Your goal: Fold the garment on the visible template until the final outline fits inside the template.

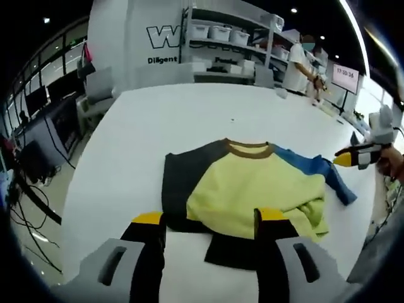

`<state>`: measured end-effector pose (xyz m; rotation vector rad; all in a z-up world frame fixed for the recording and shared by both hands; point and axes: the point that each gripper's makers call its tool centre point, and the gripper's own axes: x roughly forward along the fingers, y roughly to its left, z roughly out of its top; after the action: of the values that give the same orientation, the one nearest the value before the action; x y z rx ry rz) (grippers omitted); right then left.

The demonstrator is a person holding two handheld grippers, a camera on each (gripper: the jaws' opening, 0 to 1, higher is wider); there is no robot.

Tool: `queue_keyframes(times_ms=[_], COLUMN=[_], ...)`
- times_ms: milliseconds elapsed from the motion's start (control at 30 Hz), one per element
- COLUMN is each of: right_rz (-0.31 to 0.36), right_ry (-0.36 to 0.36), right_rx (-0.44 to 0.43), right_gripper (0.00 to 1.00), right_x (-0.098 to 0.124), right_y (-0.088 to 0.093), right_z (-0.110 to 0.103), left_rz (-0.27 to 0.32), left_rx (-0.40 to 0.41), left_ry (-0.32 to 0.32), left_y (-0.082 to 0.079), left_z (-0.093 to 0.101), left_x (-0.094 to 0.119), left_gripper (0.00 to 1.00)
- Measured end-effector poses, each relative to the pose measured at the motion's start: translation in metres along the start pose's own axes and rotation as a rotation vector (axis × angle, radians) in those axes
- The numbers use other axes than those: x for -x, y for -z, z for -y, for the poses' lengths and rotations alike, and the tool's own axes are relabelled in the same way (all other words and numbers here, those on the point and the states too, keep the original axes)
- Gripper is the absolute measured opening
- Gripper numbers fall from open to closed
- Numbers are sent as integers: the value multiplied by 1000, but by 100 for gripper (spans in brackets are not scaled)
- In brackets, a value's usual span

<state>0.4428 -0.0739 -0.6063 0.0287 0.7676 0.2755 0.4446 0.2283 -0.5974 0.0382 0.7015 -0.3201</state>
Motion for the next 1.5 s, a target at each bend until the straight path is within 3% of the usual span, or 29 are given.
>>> queue_keyframes(times_ms=[200, 400, 533, 933, 1133, 1300, 1500], right_rz=[-8, -47, -63, -80, -85, -76, -55], right_ry=[-97, -130, -144, -176, -177, -202, -202], right_rx=[-9, 33, 42, 75, 94, 110, 163], right_gripper=[50, 49, 50, 54, 51, 47, 39], right_x=[-2, -5, -4, 0, -1, -2, -4], right_y=[18, 40, 50, 63, 70, 80, 85], right_z=[-44, -69, -77, -91, -93, -103, -108], left_rz=[-29, -41, -42, -32, -30, -68, -110], left_rx=[19, 18, 50, 48, 66, 60, 86], left_ry=[29, 45, 57, 83, 107, 157, 188], left_y=[14, 23, 28, 36, 41, 57, 72], left_z=[21, 43, 52, 74, 88, 111, 122], left_x=[0, 3, 4, 20, 26, 23, 15], left_gripper=[63, 70, 72, 77, 76, 72, 61])
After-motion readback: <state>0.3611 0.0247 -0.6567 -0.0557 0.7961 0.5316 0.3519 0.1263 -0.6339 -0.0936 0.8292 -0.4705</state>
